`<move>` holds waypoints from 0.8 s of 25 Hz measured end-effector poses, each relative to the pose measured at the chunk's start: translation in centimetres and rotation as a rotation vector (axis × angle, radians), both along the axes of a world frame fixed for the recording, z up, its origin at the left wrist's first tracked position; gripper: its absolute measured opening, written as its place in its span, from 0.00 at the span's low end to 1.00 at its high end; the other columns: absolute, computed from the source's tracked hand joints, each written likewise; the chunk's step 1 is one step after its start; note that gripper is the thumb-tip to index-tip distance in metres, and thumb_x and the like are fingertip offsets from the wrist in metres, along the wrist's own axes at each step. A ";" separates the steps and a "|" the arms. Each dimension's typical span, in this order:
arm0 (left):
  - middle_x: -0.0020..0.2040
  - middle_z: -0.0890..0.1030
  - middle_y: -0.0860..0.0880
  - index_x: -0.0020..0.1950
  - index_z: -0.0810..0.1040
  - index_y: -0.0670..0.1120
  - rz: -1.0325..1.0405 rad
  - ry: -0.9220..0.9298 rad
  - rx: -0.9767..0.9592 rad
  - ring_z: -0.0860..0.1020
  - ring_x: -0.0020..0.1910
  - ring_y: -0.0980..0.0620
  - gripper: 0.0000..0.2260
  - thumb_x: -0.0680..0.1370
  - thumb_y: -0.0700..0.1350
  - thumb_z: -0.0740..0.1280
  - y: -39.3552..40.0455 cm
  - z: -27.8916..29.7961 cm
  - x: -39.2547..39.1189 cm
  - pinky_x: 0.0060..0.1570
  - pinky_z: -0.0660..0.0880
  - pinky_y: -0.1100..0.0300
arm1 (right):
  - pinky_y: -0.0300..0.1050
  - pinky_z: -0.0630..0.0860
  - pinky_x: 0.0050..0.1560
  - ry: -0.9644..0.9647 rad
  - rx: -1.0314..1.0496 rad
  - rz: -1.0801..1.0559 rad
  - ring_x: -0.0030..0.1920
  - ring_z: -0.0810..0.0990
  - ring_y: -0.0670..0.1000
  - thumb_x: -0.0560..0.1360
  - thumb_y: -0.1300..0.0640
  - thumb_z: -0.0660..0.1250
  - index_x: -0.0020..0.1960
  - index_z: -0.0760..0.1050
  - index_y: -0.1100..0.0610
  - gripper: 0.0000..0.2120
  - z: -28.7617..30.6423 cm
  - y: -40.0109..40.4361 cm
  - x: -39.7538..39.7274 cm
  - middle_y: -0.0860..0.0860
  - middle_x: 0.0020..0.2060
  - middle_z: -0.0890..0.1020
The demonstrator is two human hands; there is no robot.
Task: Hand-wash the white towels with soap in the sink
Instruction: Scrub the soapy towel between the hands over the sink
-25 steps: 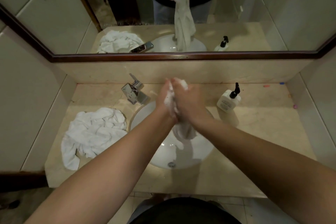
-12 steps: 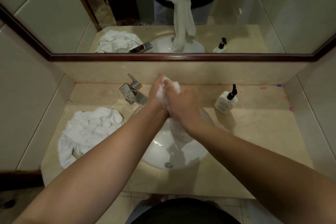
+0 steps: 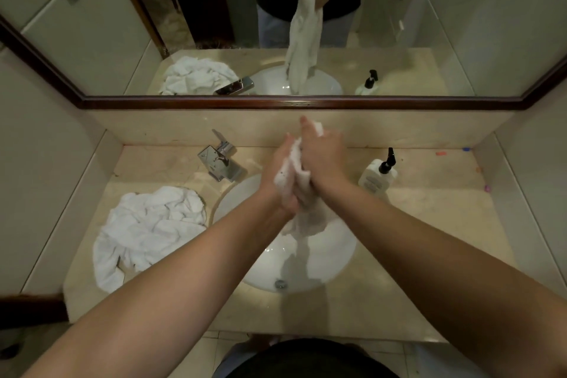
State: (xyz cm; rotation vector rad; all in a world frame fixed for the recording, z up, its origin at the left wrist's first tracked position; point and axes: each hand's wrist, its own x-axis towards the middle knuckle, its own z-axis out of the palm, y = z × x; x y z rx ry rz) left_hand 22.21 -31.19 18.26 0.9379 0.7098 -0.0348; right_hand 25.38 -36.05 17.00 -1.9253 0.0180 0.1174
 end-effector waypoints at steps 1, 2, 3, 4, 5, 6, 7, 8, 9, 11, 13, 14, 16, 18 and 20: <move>0.36 0.77 0.49 0.43 0.72 0.46 -0.037 -0.017 0.009 0.77 0.33 0.57 0.19 0.86 0.52 0.49 0.5 0.3 0.0 0.36 0.73 0.64 | 0.53 0.79 0.43 0.025 -0.007 0.033 0.35 0.80 0.54 0.81 0.43 0.60 0.35 0.77 0.58 0.24 -0.1 0.0 -0.5 0.54 0.32 0.81; 0.37 0.76 0.50 0.43 0.71 0.48 -0.063 0.019 0.059 0.76 0.34 0.55 0.19 0.86 0.56 0.50 1.1 0.4 -0.2 0.37 0.73 0.61 | 0.50 0.78 0.42 -0.007 -0.048 0.097 0.36 0.80 0.53 0.81 0.43 0.59 0.37 0.78 0.60 0.24 -0.3 0.1 -1.7 0.53 0.33 0.81; 0.39 0.75 0.50 0.43 0.71 0.49 -0.090 0.064 0.098 0.74 0.36 0.54 0.19 0.85 0.59 0.52 1.6 0.0 -0.4 0.38 0.72 0.59 | 0.49 0.77 0.40 -0.018 -0.068 0.165 0.35 0.81 0.51 0.81 0.43 0.59 0.38 0.79 0.60 0.25 -0.6 0.2 -2.6 0.53 0.31 0.81; 0.41 0.74 0.50 0.44 0.71 0.50 -0.099 0.097 0.087 0.74 0.37 0.53 0.19 0.84 0.60 0.52 1.8 -0.1 -0.6 0.39 0.71 0.58 | 0.48 0.77 0.38 -0.026 -0.031 0.162 0.32 0.80 0.50 0.81 0.42 0.59 0.36 0.80 0.58 0.25 -0.9 0.2 -2.7 0.51 0.29 0.80; 0.42 0.75 0.51 0.45 0.73 0.50 -0.113 0.092 0.065 0.74 0.39 0.53 0.18 0.84 0.61 0.53 1.5 -0.7 -0.8 0.41 0.72 0.57 | 0.48 0.77 0.38 -0.010 -0.036 0.091 0.31 0.80 0.49 0.81 0.42 0.60 0.33 0.78 0.56 0.25 -1.3 0.2 -1.9 0.51 0.26 0.79; 0.43 0.77 0.51 0.46 0.74 0.50 -0.128 0.095 0.050 0.75 0.41 0.53 0.18 0.84 0.60 0.53 1.1 -0.7 -1.1 0.42 0.74 0.57 | 0.51 0.78 0.39 0.035 0.003 0.002 0.31 0.79 0.50 0.80 0.42 0.61 0.31 0.76 0.56 0.25 -1.1 0.1 -0.9 0.51 0.26 0.79; 0.41 0.78 0.52 0.46 0.75 0.49 -0.125 0.083 0.034 0.76 0.40 0.54 0.18 0.84 0.59 0.54 0.7 -1.0 -1.0 0.42 0.75 0.58 | 0.53 0.79 0.42 0.094 0.036 -0.069 0.32 0.80 0.52 0.80 0.42 0.62 0.30 0.75 0.56 0.25 -1.1 0.0 0.0 0.52 0.27 0.79; 0.35 0.78 0.52 0.42 0.76 0.48 -0.100 0.084 0.022 0.76 0.37 0.56 0.20 0.84 0.58 0.54 0.7 -0.6 -0.8 0.39 0.74 0.61 | 0.53 0.80 0.42 0.112 0.085 -0.095 0.32 0.81 0.52 0.79 0.42 0.63 0.31 0.75 0.56 0.24 -1.1 0.1 -0.2 0.53 0.28 0.80; 0.28 0.75 0.52 0.36 0.74 0.47 -0.063 0.057 -0.045 0.75 0.31 0.56 0.23 0.85 0.57 0.54 1.3 -0.8 -0.2 0.33 0.73 0.64 | 0.49 0.80 0.39 0.093 0.092 -0.052 0.31 0.81 0.49 0.79 0.42 0.63 0.31 0.77 0.57 0.24 -1.2 0.2 -1.2 0.52 0.27 0.80; 0.20 0.69 0.50 0.30 0.69 0.46 0.058 0.085 -0.085 0.71 0.19 0.57 0.26 0.85 0.56 0.54 2.3 -1.9 0.5 0.22 0.68 0.70 | 0.40 0.75 0.31 0.044 0.076 0.122 0.27 0.78 0.44 0.80 0.44 0.62 0.31 0.78 0.56 0.24 -1.3 0.4 -3.8 0.49 0.24 0.78; 0.26 0.73 0.46 0.36 0.70 0.45 0.057 0.091 0.010 0.75 0.21 0.57 0.23 0.86 0.54 0.51 1.8 -2.9 0.6 0.24 0.70 0.69 | 0.41 0.74 0.32 0.059 0.057 0.057 0.25 0.77 0.44 0.81 0.45 0.63 0.29 0.76 0.55 0.24 -2.0 0.4 -2.0 0.48 0.22 0.77; 0.32 0.76 0.44 0.41 0.73 0.43 0.032 0.084 0.010 0.79 0.27 0.57 0.23 0.86 0.54 0.50 1.2 -3.2 0.5 0.31 0.74 0.67 | 0.45 0.75 0.35 0.117 0.077 -0.028 0.27 0.77 0.46 0.80 0.44 0.63 0.29 0.75 0.55 0.24 -2.1 0.2 -0.7 0.48 0.24 0.77; 0.35 0.81 0.44 0.51 0.77 0.45 -0.016 0.081 -0.035 0.82 0.33 0.56 0.22 0.86 0.57 0.51 1.1 -3.4 0.3 0.41 0.75 0.62 | 0.46 0.76 0.36 0.194 0.133 -0.115 0.29 0.79 0.48 0.79 0.43 0.63 0.31 0.76 0.55 0.23 -2.1 0.5 -0.2 0.50 0.27 0.79; 0.24 0.75 0.50 0.42 0.74 0.48 0.040 0.078 -0.068 0.77 0.24 0.56 0.20 0.85 0.57 0.52 2.3 -3.2 0.5 0.31 0.73 0.65 | 0.40 0.74 0.31 0.158 0.123 0.029 0.27 0.78 0.44 0.80 0.44 0.63 0.33 0.78 0.57 0.23 -2.4 0.9 -2.7 0.50 0.26 0.79; 0.24 0.74 0.51 0.38 0.70 0.47 0.029 0.072 -0.045 0.75 0.25 0.56 0.21 0.86 0.57 0.52 2.5 -3.4 0.3 0.30 0.71 0.64 | 0.41 0.73 0.31 0.137 0.110 0.060 0.28 0.78 0.44 0.80 0.45 0.63 0.33 0.78 0.57 0.22 -2.6 1.0 -2.9 0.51 0.27 0.80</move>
